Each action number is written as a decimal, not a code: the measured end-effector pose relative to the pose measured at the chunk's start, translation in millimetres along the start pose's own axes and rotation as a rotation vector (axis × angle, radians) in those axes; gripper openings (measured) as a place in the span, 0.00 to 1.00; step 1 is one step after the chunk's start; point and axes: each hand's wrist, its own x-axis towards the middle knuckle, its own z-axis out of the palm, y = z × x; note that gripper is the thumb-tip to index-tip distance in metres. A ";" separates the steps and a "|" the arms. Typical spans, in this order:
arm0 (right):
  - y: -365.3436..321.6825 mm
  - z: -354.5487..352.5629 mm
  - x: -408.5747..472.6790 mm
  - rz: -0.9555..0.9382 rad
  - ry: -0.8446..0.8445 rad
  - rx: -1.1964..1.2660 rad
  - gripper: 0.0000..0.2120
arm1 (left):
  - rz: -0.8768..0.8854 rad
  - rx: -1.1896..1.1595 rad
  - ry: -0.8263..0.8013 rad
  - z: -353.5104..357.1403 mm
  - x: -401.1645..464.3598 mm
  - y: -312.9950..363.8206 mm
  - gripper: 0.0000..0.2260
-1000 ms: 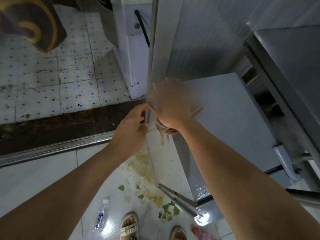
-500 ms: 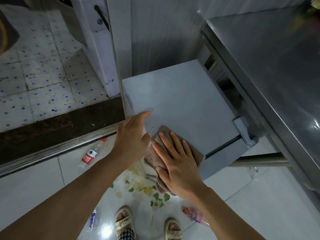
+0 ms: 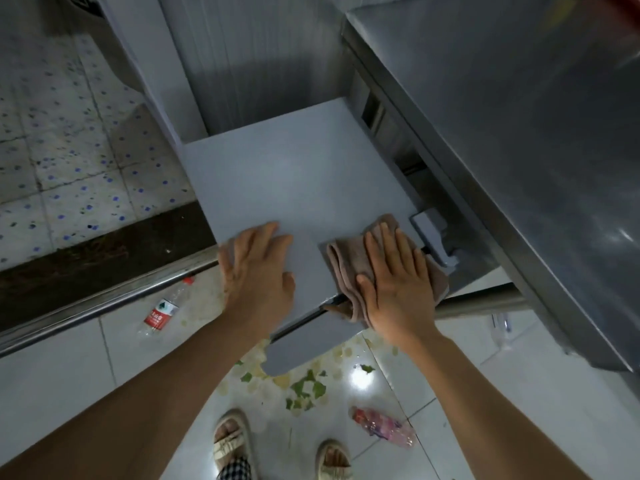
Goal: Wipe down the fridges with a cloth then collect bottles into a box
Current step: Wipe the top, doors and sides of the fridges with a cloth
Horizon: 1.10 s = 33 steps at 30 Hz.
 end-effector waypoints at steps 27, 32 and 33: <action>84.1 -5.7 -0.1 -0.068 -0.005 -0.052 0.31 | -0.084 0.092 0.110 11.1 -15.0 36.1 0.20; 83.1 -6.4 50.2 -0.073 -0.044 -0.018 0.31 | -0.105 0.132 0.145 8.7 -46.2 5.0 0.21; 85.1 -6.0 56.7 -0.074 -0.043 0.012 0.30 | -0.104 0.116 0.140 10.7 -47.5 1.4 0.21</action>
